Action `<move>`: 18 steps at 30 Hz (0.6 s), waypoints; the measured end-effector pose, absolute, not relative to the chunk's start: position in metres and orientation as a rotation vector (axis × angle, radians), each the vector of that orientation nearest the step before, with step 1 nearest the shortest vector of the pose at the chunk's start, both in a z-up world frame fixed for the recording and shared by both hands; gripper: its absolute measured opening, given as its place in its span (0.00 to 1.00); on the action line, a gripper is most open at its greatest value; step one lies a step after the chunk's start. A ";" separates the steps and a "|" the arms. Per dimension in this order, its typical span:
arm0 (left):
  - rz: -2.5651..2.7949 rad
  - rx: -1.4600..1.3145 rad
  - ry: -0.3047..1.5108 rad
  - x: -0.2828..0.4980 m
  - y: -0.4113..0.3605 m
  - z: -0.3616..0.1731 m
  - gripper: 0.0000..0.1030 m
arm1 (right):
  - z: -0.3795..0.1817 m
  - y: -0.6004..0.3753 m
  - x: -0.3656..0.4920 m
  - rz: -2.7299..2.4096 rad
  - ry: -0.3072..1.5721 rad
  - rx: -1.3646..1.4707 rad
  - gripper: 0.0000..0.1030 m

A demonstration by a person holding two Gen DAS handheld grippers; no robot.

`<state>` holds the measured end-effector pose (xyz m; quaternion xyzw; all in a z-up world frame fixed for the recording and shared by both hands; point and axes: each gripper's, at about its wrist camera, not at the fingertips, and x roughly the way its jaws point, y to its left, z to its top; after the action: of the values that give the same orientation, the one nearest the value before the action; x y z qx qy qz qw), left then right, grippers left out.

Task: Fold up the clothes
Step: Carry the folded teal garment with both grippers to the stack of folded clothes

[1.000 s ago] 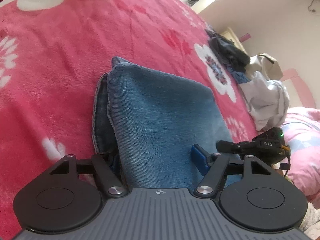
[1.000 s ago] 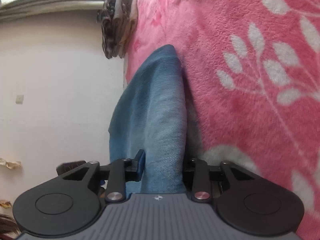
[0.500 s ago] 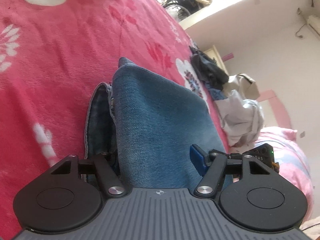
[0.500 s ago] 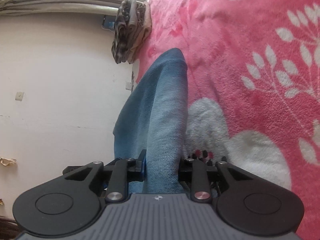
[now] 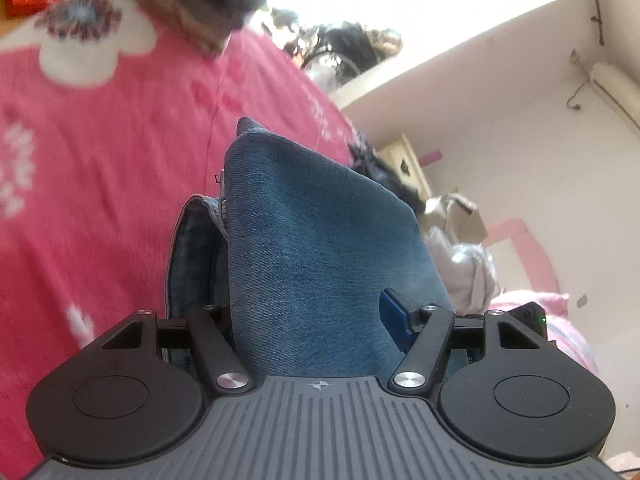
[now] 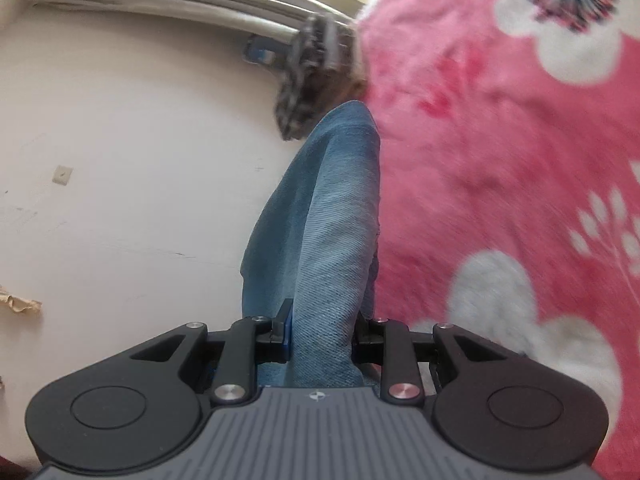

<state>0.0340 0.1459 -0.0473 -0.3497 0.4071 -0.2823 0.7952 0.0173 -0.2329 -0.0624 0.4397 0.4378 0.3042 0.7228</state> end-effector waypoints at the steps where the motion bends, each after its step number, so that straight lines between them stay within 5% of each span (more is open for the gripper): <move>1: -0.593 -0.750 0.865 0.038 0.148 -0.040 0.63 | -0.056 -0.230 0.025 0.686 0.961 0.968 0.28; 18: -0.259 -0.620 0.682 0.282 0.239 0.091 0.65 | 0.029 -0.120 0.325 0.934 0.796 0.998 0.28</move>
<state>0.2815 0.2385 0.0914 -0.2984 0.3282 -0.1246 0.8875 0.3247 -0.1198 0.0294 0.4487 0.3577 0.4197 0.7032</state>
